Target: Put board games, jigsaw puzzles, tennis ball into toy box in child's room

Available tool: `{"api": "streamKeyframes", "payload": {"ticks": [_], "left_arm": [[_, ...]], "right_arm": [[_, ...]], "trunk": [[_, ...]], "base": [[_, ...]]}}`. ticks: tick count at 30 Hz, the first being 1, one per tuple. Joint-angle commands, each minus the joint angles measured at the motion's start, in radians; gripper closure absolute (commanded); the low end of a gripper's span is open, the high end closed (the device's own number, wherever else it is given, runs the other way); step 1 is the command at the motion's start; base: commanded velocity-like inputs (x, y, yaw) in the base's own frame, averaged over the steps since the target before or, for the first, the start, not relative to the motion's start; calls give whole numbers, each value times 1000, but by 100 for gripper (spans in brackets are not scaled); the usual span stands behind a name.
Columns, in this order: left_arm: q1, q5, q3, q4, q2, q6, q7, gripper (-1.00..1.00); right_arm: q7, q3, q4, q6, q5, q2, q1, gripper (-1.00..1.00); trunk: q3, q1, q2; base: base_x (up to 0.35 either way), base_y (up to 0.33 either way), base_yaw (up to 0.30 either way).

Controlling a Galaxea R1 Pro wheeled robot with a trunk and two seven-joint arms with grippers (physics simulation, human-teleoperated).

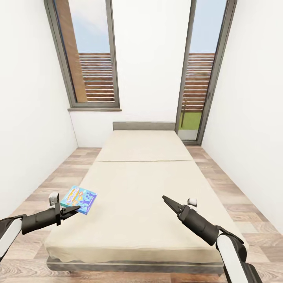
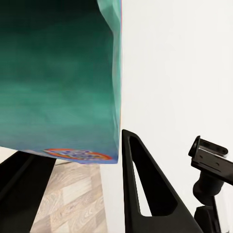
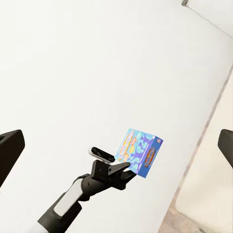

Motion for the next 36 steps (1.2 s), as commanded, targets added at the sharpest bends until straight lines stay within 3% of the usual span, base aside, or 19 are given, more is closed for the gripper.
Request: {"api": "streamKeyframes", "payload": {"ticks": [1,17,21,27,31,36], "left_arm": [[-1,-4,0,0,0,2,-4,100],[-1,-26,-2,0,-3,-4,6,100],[-1,-70,-2,0,-6,-7,8,100],[-13,-193,0,0,-16,-11,42,100],[-49,-279,0,1,-35,-13,75,100],[-58,-310,-1,1,-66,-20,83,100]], "right_arm": [[2,-2,0,6,-1,1,-1,-100],[-9,-1,2,-3,8,4,-1,-100],[-9,-2,2,-4,9,6,-1,-100],[-9,-10,4,-3,5,1,-1,-100],[-9,-14,4,-3,2,-2,-1,-100],[-9,-15,5,-4,3,-1,-1,-100]], "trunk": [[2,-4,7],[52,-65,119],[65,-81,147],[84,-104,189],[96,-119,217],[112,-138,252]], "base": [[0,0,0],[0,0,0],[0,0,0],[0,0,30],[0,0,63],[0,0,112]]}}
